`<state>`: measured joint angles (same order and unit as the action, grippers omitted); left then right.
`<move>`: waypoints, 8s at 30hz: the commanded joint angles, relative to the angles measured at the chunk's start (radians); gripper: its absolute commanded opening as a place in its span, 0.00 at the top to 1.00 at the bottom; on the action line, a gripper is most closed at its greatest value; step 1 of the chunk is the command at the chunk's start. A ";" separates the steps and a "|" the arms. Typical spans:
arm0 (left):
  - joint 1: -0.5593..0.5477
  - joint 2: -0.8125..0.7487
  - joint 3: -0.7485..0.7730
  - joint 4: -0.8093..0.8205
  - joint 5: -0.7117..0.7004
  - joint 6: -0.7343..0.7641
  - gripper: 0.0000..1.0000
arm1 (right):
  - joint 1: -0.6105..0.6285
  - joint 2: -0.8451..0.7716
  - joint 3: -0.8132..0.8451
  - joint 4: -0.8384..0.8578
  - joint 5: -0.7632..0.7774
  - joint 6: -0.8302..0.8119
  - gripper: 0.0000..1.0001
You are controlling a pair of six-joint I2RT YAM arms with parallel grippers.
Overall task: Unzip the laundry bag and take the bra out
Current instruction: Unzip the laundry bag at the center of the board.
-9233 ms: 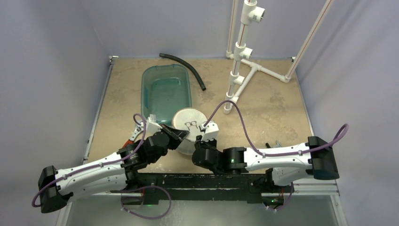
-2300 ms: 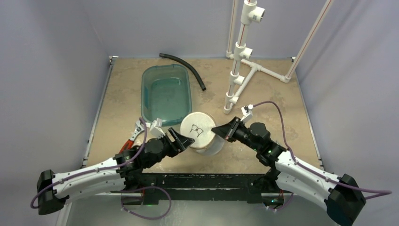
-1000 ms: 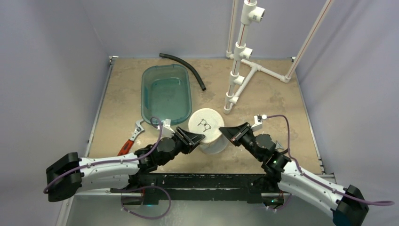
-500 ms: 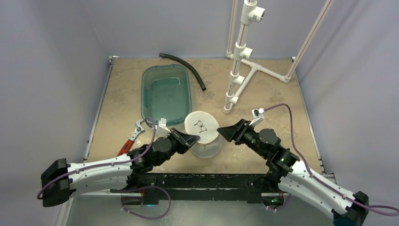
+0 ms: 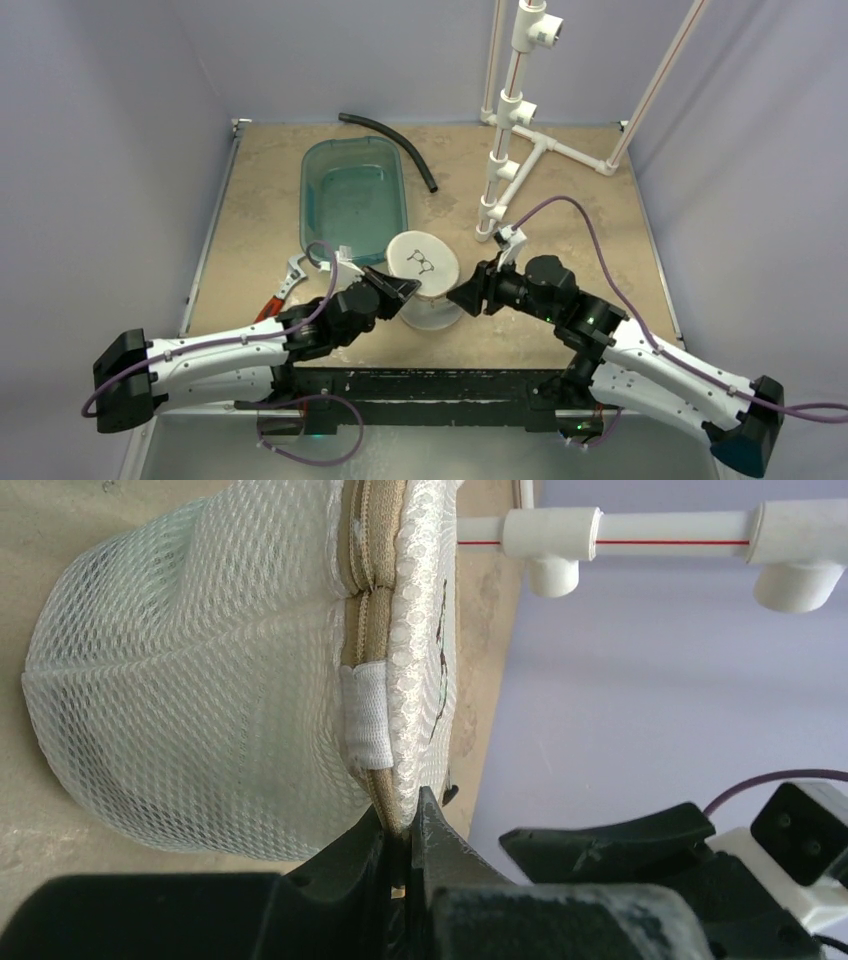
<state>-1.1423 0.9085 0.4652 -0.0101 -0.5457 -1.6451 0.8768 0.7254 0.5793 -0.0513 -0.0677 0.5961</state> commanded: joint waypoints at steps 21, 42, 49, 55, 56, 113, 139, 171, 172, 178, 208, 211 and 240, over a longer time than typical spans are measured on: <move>-0.006 0.060 0.107 0.026 -0.057 -0.006 1.00 | 0.138 0.147 -0.005 0.117 0.116 0.033 0.54; -0.005 0.037 0.099 0.027 -0.047 0.009 1.00 | 0.165 0.238 0.020 0.158 0.133 0.044 0.82; -0.005 0.023 0.085 0.023 -0.037 0.007 1.00 | 0.171 0.221 0.015 0.154 0.160 0.057 0.91; -0.006 0.020 0.076 0.024 -0.031 0.002 1.00 | 0.181 0.217 0.012 0.171 0.164 0.068 0.74; -0.006 0.024 0.075 0.025 -0.029 0.003 1.00 | 0.184 0.218 0.013 0.174 0.168 0.071 0.72; 0.008 -0.129 0.033 -0.046 0.323 0.350 1.00 | 0.201 0.161 -0.017 -0.059 0.483 0.060 1.00; 0.026 -0.226 0.007 -0.158 0.324 0.455 1.00 | 0.174 0.067 0.077 -0.110 0.226 0.015 0.33; 0.025 -0.251 0.038 -0.041 0.503 0.701 1.00 | -0.271 0.129 -0.126 0.400 -0.447 0.133 0.26; 0.026 -0.250 0.038 -0.041 0.503 0.701 1.00 | -0.270 0.124 -0.123 0.383 -0.428 0.126 0.25; 0.025 -0.269 0.043 -0.073 0.496 0.707 1.00 | -0.280 0.057 -0.139 0.250 -0.320 0.078 0.23; 0.025 -0.256 0.037 -0.066 0.441 0.689 0.33 | -0.281 0.008 -0.275 0.489 -0.488 0.251 1.00; 0.026 -0.304 0.015 -0.085 0.365 0.614 0.28 | -0.281 -0.053 -0.210 0.389 -0.382 0.236 1.00; -0.036 0.101 -0.089 0.553 0.176 0.202 0.36 | -0.247 -0.353 -0.397 0.387 0.013 0.625 1.00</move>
<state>-1.1725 0.9508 0.3313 0.4774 -0.3260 -1.4162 0.6228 0.4137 0.2111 0.3088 -0.0818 1.1702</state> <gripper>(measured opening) 0.661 0.031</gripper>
